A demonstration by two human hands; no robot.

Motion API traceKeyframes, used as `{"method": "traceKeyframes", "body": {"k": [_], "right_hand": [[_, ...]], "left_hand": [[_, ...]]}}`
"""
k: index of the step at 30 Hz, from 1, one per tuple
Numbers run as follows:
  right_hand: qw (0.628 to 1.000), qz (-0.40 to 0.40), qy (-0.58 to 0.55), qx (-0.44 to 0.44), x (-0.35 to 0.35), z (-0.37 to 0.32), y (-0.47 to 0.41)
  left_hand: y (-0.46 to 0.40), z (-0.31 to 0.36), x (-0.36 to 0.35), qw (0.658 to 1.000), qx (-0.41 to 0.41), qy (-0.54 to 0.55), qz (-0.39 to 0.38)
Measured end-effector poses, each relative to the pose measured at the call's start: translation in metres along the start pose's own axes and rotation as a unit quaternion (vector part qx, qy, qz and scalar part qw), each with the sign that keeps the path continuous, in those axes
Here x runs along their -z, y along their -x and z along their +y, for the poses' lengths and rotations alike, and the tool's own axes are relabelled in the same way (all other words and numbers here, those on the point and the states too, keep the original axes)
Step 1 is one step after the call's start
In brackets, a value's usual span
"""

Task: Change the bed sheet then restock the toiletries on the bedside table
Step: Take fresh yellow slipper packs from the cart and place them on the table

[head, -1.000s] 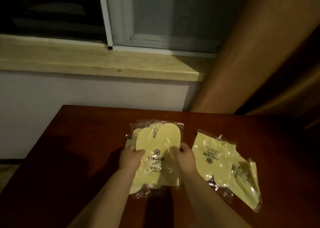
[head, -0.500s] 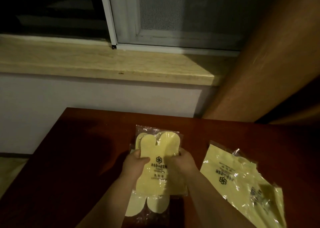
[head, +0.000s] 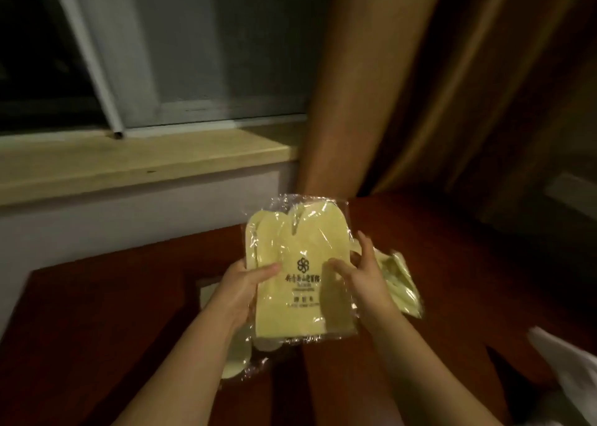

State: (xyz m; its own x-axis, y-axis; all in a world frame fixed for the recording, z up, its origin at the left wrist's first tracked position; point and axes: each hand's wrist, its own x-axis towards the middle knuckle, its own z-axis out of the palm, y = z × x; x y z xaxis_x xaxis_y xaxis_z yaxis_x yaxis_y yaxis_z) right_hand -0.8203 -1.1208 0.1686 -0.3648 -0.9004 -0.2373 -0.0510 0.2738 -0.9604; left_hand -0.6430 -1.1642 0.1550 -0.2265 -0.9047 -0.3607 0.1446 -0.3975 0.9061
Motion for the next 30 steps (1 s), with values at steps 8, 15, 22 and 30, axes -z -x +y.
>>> {"method": "traceKeyframes", "body": {"k": [8, 15, 22, 30], "right_hand": [[0.941, 0.333, 0.062, 0.016, 0.094, 0.04, 0.226], [0.757, 0.646, -0.096, 0.025, 0.214, 0.095, 0.489], [0.611, 0.789, -0.06, -0.029, 0.27, 0.148, 0.8], [0.525, 0.843, -0.071, -0.09, 0.312, 0.199, 1.109]], "left_hand": [[0.133, -0.041, -0.097, 0.967, 0.004, -0.028, -0.253], [0.332, -0.111, -0.22, 0.846, 0.147, 0.001, -0.513], [0.638, -0.235, -0.312, 0.673, 0.191, -0.046, -0.713], [0.946, -0.358, -0.352, 0.557, 0.197, -0.145, -0.794]]}}
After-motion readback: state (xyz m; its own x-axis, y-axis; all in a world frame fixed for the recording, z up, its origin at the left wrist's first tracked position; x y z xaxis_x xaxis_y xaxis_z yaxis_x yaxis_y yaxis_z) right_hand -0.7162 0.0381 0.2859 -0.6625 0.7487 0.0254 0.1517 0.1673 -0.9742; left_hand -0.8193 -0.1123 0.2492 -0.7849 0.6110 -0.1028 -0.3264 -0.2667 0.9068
